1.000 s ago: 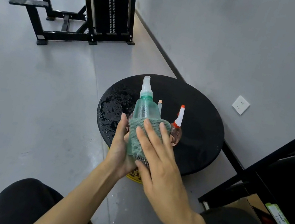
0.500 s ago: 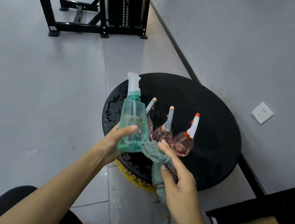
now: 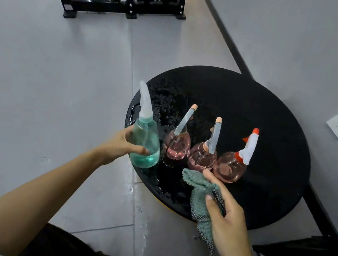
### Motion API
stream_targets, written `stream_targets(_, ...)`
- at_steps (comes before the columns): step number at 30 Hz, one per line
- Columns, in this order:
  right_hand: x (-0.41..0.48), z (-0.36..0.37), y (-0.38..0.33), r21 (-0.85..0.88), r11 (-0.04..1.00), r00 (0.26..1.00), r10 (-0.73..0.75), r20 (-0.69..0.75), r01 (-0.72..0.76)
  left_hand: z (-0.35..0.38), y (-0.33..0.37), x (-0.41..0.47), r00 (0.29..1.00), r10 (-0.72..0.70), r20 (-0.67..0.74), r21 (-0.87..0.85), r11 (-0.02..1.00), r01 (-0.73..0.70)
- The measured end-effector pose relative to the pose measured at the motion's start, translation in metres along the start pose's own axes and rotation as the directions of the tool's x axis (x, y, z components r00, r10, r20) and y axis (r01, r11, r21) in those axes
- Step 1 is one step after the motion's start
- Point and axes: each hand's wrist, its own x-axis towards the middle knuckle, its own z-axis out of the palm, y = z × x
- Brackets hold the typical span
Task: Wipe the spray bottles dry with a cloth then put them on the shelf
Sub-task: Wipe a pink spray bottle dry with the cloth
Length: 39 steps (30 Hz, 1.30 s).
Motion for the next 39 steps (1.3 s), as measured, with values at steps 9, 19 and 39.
stream_targets(9,0.014,0.003,0.024,0.017,0.995,0.995,0.101,0.001,-0.101,-0.025,-0.014,0.056,0.998,-0.031,0.062,0.132,0.991,0.023)
stream_targets(19,0.025,0.004,0.036,0.01,0.989,0.989,0.144,-0.005,-0.144,-0.029,-0.023,0.07,0.996,-0.048,0.075,0.169,0.985,0.035)
stream_targets(39,0.014,0.003,0.016,-0.042,0.997,0.997,0.073,0.016,-0.072,0.073,-0.001,0.031,0.923,0.367,-0.115,0.435,0.854,-0.285)
